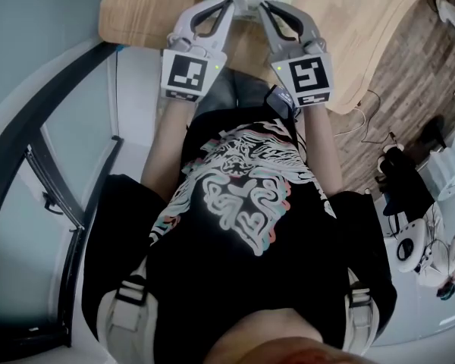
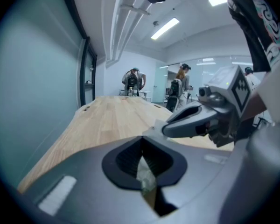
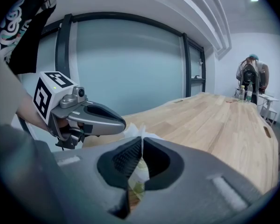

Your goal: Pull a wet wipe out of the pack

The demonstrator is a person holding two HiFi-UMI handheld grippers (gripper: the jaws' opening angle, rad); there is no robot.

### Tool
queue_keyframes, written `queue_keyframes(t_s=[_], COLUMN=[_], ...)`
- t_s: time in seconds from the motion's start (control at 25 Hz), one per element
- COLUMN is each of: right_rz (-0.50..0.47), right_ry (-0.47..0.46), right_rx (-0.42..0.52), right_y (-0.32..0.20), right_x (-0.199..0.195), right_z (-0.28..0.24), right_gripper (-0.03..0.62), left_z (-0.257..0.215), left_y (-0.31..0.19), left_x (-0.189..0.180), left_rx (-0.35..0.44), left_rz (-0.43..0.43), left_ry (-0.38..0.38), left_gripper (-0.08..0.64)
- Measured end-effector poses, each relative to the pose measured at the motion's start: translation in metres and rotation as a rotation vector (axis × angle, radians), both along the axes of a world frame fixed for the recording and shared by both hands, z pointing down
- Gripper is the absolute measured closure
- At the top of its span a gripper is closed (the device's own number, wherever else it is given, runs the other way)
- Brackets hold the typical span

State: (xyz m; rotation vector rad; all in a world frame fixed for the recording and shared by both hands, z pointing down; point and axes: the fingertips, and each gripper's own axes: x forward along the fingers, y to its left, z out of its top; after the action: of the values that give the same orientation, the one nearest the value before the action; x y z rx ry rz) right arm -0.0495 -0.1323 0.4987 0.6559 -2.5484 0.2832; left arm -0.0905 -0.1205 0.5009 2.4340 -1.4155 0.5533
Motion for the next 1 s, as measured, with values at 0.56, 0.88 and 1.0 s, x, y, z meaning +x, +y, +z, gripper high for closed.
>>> queue_keyframes(t_s=[0.56,0.88,1.0], right_rz=[0.029,0.044,0.054], right_ry=[-0.03,-0.038,-0.044], right_rx=[0.036,0.045,0.05], right_y=[-0.004,-0.004,-0.006], right_x=[0.008,0.009,0.011], right_z=[-0.023,-0.033,-0.037], right_gripper=[0.586,0.586,0.586], left_z=[-0.018,-0.029,-0.032], left_y=[0.006,0.007,0.007], left_x=[-0.001,-0.003,-0.006], left_rx=[0.028,0.032,0.036], left_rz=[-0.011,-0.006,-0.007], left_ry=[-0.022,-0.033,-0.037], left_gripper=[0.574,0.574,0.574])
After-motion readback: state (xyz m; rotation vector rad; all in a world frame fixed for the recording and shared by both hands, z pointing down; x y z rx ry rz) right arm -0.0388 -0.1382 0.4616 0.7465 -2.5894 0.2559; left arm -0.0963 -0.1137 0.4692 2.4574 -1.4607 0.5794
